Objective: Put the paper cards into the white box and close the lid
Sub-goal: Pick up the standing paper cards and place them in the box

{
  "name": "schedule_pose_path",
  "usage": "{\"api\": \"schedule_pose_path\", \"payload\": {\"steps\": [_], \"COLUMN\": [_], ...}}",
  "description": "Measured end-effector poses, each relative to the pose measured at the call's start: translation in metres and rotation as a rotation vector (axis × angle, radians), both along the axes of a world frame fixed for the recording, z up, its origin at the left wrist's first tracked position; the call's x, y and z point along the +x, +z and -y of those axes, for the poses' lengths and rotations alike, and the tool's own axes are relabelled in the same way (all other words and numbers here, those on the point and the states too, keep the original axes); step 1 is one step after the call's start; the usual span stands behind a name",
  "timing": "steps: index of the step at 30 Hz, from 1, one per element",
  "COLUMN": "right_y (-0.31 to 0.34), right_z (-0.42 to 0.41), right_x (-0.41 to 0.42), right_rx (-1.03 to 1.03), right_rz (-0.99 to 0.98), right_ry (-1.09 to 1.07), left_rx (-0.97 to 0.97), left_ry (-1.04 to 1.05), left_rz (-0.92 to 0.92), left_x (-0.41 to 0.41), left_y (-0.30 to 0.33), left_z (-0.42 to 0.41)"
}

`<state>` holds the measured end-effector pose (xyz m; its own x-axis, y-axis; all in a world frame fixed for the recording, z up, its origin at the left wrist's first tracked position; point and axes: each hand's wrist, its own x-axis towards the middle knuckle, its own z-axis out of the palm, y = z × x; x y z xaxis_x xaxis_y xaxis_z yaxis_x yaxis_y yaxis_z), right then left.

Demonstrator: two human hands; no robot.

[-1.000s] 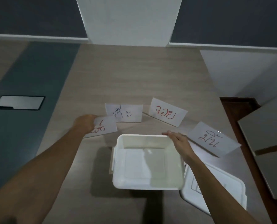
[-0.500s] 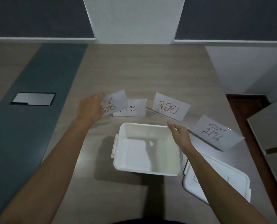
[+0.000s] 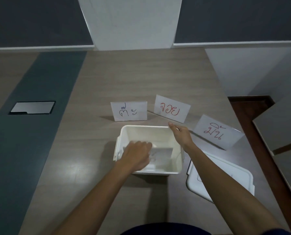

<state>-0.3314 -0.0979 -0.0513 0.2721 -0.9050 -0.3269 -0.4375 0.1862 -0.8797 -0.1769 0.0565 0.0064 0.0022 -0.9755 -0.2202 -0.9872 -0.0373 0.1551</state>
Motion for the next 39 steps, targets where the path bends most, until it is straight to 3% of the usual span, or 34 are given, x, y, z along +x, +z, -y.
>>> {"api": "schedule_pose_path", "payload": {"steps": [4,8,11,15,18,23,29,32,36,39], "right_y": [-0.001,-0.002,-0.002,-0.002,-0.005,-0.005,-0.009,-0.01,-0.01,-0.009], "right_z": [0.0,0.003,0.008,0.008,0.007,0.005,0.008,0.009,0.008,0.008], "right_x": [0.0,0.001,0.003,0.005,0.005,0.007,0.006,0.005,0.004,0.004], "right_rx": [-0.008,-0.029,-0.059,-0.104,-0.139,-0.221,-0.273,-0.273,-0.238,-0.227], "right_rz": [-0.015,-0.046,-0.053,-0.083,-0.108,-0.106,-0.096,-0.096,-0.081,-0.053], "right_ry": [0.004,0.031,0.034,0.023,0.018,0.027,0.036,0.038,0.045,0.024], "left_rx": [0.362,0.439,0.299,-0.196,-0.392,-0.13,0.039,-0.099,-0.537,-0.761], "left_ry": [0.087,0.117,0.131,0.222,0.281,0.294,0.277,0.303,0.259,0.187], "left_rz": [-0.262,-0.342,-0.398,-0.496,-0.344,0.026,0.063,-0.014,-0.089,-0.089], "left_x": [-0.012,-0.009,0.004,0.044,0.087,0.147,0.152,0.141,0.118,0.09], "left_y": [-0.028,-0.028,-0.014,0.009,0.01,-0.008,-0.029,-0.024,0.021,0.052], "left_z": [-0.024,-0.026,-0.007,0.037,0.087,0.157,0.179,0.165,0.136,0.094]}}
